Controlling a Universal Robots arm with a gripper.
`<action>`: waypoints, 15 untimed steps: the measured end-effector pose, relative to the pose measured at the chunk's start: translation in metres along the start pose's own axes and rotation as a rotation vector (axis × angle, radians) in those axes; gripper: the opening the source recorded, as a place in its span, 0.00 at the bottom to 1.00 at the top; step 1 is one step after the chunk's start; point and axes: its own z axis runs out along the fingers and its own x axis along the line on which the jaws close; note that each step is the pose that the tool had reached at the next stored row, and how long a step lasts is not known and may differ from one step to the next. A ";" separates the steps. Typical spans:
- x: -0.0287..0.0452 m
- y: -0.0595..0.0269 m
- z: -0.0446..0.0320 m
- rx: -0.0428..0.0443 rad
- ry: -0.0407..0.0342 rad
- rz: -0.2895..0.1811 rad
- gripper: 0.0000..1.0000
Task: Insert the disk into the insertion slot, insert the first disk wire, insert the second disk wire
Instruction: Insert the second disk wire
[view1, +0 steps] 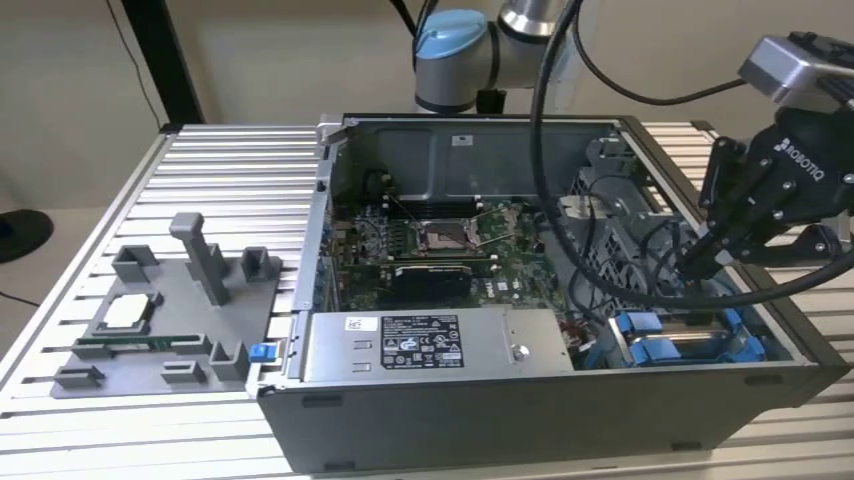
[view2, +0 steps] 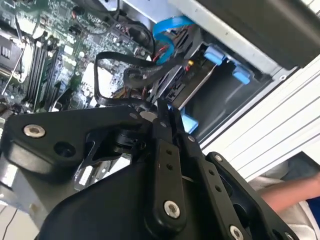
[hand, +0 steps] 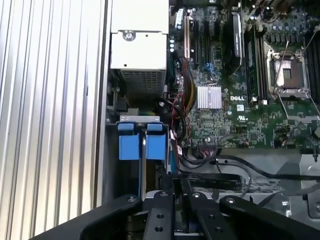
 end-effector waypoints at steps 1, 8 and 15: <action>0.0007 0.0028 0.0006 0.0059 -0.0001 0.000 0.00; 0.0022 0.0118 0.0026 0.1246 -0.0018 -0.005 0.00; 0.0039 0.0280 0.0065 0.2264 -0.0029 -0.010 0.00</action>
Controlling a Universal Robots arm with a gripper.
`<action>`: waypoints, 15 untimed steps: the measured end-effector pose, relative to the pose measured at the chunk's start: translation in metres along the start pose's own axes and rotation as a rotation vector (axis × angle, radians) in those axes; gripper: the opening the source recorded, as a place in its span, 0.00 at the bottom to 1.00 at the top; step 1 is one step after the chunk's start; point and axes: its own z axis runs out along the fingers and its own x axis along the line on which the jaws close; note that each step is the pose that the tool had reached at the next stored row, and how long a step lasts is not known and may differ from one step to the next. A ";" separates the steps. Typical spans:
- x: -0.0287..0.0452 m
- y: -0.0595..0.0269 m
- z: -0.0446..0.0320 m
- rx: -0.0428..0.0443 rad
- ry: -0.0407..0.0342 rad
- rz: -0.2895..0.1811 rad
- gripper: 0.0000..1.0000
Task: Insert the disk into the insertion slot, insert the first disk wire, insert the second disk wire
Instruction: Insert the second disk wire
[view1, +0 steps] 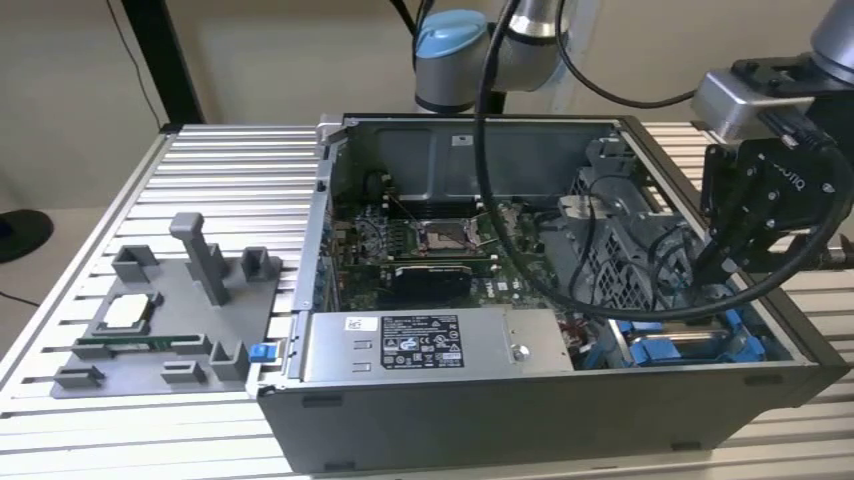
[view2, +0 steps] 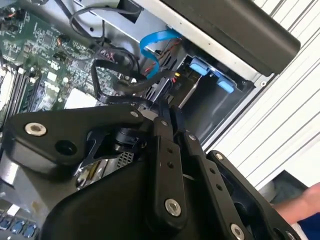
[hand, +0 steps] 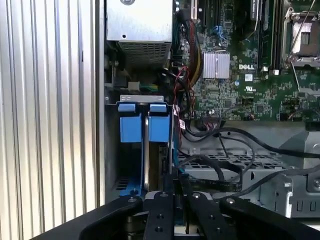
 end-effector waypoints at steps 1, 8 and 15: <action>0.0004 0.0036 0.0001 0.0085 -0.0002 0.000 0.00; 0.0030 0.0255 0.0032 0.0695 -0.0010 -0.003 0.00; 0.0046 0.0264 0.0124 0.0840 -0.0002 -0.004 0.00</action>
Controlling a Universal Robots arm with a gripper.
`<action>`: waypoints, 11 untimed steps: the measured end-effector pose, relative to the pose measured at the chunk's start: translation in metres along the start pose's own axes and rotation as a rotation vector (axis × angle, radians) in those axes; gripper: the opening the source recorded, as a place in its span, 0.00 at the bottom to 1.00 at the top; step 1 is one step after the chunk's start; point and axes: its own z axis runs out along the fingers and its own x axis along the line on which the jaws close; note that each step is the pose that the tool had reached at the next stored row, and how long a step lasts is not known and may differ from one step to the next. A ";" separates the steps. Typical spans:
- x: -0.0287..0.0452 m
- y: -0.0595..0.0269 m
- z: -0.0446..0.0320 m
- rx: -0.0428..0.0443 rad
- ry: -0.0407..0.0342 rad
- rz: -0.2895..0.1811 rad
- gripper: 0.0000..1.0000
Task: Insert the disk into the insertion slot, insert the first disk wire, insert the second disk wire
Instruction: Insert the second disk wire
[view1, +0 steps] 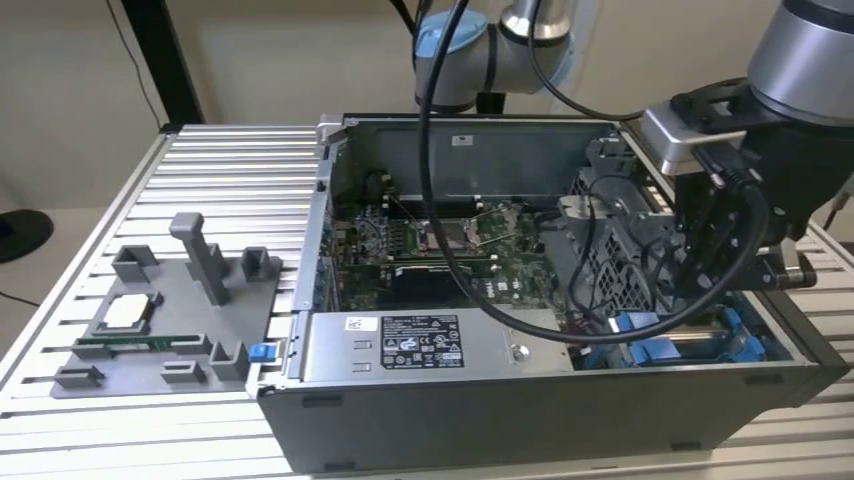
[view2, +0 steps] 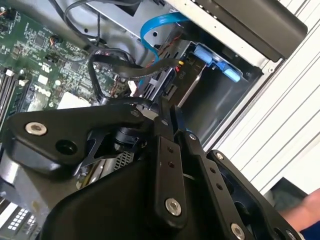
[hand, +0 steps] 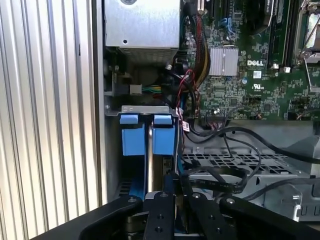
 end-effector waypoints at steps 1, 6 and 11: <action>0.0002 -0.0004 0.0011 0.0003 0.0000 0.000 0.00; 0.0012 -0.0043 0.0032 0.0006 -0.0003 -0.002 0.00; 0.0024 -0.0052 0.0045 0.0005 -0.0012 -0.002 0.00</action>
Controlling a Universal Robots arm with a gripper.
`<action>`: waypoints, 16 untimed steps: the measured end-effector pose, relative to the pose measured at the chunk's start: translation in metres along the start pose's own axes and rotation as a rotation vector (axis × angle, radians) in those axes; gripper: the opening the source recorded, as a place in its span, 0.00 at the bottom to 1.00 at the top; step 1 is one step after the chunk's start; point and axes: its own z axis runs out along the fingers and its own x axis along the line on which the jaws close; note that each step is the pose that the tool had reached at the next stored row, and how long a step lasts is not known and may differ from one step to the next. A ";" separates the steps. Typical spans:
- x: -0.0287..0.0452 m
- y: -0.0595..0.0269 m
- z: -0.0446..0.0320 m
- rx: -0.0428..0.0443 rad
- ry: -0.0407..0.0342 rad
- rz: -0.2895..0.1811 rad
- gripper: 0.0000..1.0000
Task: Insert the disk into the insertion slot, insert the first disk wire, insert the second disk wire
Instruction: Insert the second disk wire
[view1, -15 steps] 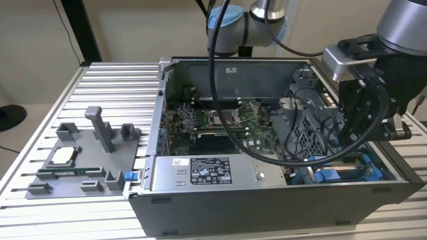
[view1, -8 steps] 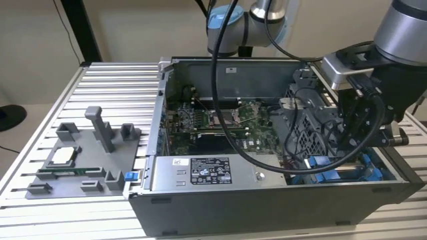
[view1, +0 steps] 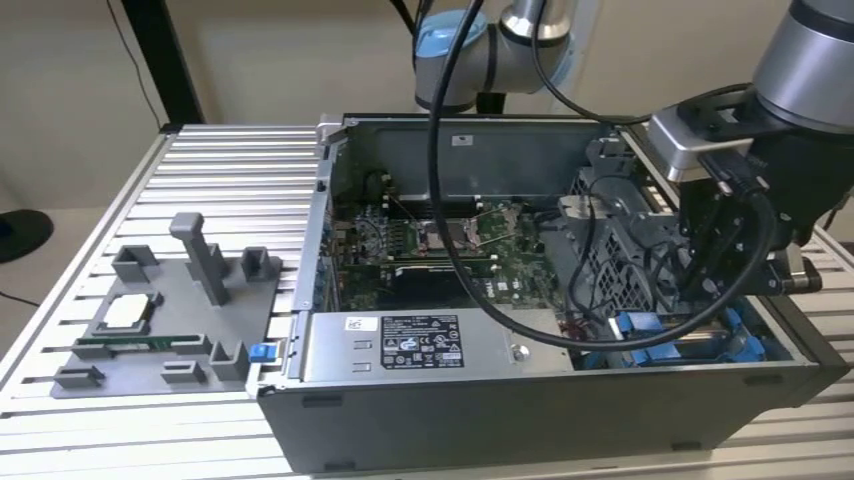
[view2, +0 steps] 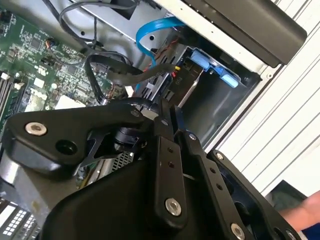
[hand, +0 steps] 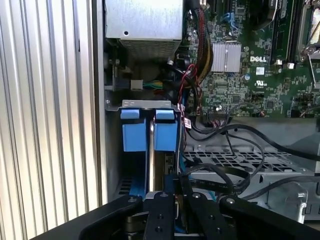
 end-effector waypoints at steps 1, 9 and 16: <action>0.0006 -0.0002 0.0011 0.0000 -0.0002 0.000 0.00; 0.0016 -0.0030 0.0099 0.0030 -0.0001 0.000 0.00; 0.0018 -0.0044 0.0138 0.0043 -0.0001 0.000 0.00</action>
